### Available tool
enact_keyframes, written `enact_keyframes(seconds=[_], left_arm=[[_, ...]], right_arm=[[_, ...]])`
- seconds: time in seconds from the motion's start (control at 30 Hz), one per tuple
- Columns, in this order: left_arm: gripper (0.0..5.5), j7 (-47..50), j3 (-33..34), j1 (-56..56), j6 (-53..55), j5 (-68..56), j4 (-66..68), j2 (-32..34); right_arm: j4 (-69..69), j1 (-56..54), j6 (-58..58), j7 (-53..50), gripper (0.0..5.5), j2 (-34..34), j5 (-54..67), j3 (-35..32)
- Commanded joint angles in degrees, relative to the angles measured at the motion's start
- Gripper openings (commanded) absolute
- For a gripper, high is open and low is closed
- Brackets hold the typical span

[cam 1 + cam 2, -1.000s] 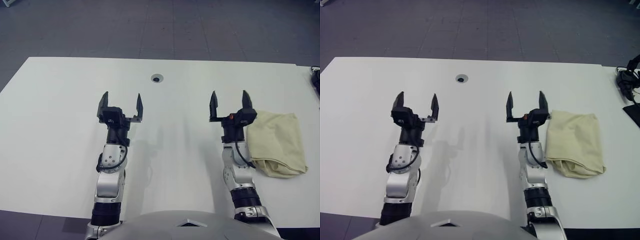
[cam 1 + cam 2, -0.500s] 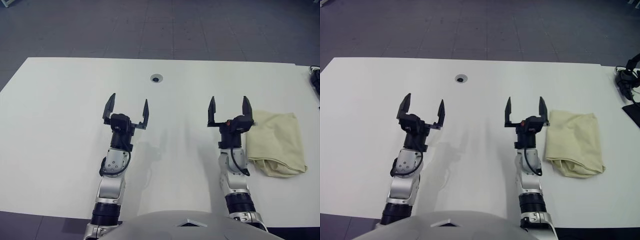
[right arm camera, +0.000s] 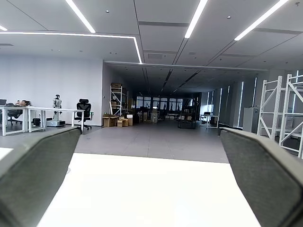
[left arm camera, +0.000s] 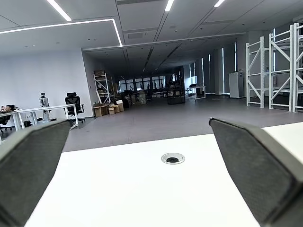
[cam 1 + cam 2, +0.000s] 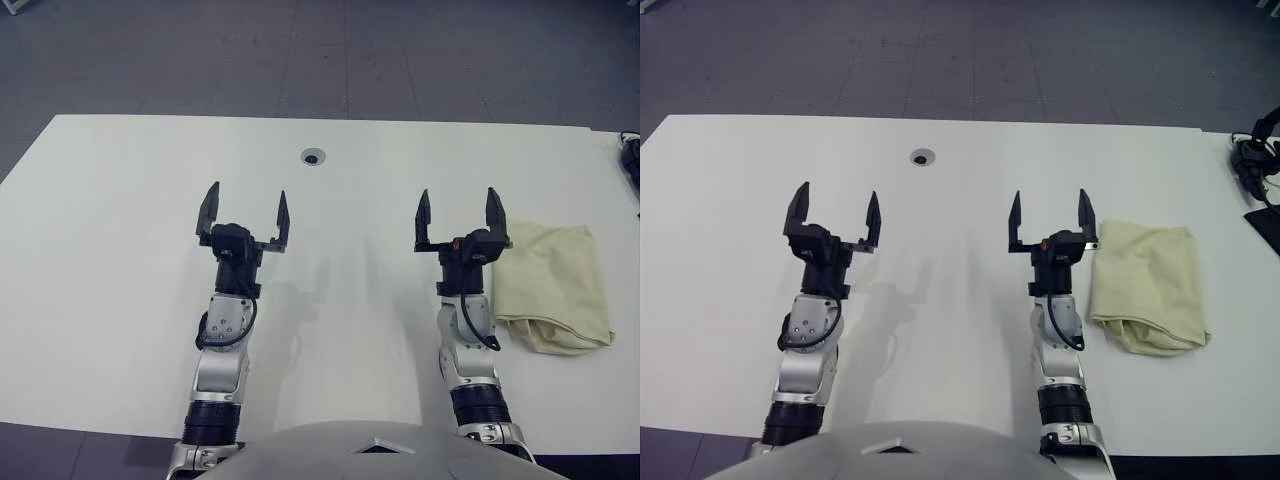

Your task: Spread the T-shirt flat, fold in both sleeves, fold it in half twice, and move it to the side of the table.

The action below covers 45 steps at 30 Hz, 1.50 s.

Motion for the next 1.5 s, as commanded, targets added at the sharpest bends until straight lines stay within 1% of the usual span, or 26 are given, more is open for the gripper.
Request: enact_keyframes(seconds=[0.03, 0.47, 0.6, 1.07, 1.2, 1.37, 1.4, 1.43, 1.47, 1.5], left_arm=[[5.38, -0.06, 0.09, -1.07, -0.21, 0.08, 1.29, 0.25], [5.38, -0.05, 0.44, -0.69, 0.16, -0.06, 0.49, 0.21], [5.38, -0.60, 2.14, -0.81, 4.26, -4.63, 0.55, -0.53], [5.38, -0.47, 1.91, -0.08, 4.18, -3.05, -0.93, 0.30], [5.38, -1.28, 3.09, -0.34, 7.32, -7.11, -0.52, -0.28], [5.38, -1.47, 2.72, -0.18, 7.12, -6.01, -1.17, 0.01], [5.40, -1.55, 2.53, -0.18, 6.94, -5.69, -1.27, 0.03], [5.40, -1.66, 2.39, -0.22, 6.73, -5.52, -1.18, 0.05], [5.20, -1.73, 2.34, -0.28, 6.60, -5.48, -0.99, 0.06], [5.12, -1.78, 2.33, -0.33, 6.51, -5.48, -0.79, 0.06]], right_arm=[[0.00, -0.78, -0.12, -0.18, 5.36, 0.35, 0.05, -0.44], [-0.80, -0.68, 0.34, 0.64, 5.36, 0.36, 0.42, -0.19], [-0.99, -0.64, 0.65, 0.60, 5.36, 0.38, 0.37, -0.30], [-2.51, -0.08, 0.96, 0.79, 5.36, 0.54, 0.60, -0.20], [-2.98, 0.24, 0.81, 1.14, 5.36, 0.58, 0.69, 0.13], [-3.08, 0.19, 0.98, 1.65, 5.36, 0.49, 0.86, 0.23], [-3.20, 0.29, 0.85, 2.12, 5.17, 0.39, 1.10, 0.44], [-3.27, 0.43, 0.55, 2.55, 5.10, 0.27, 1.18, 0.68], [-3.25, 0.51, 0.17, 2.66, 4.98, 0.18, 0.91, 0.76], [-3.14, 0.54, -0.22, 2.55, 4.80, 0.24, 0.61, 0.67]])
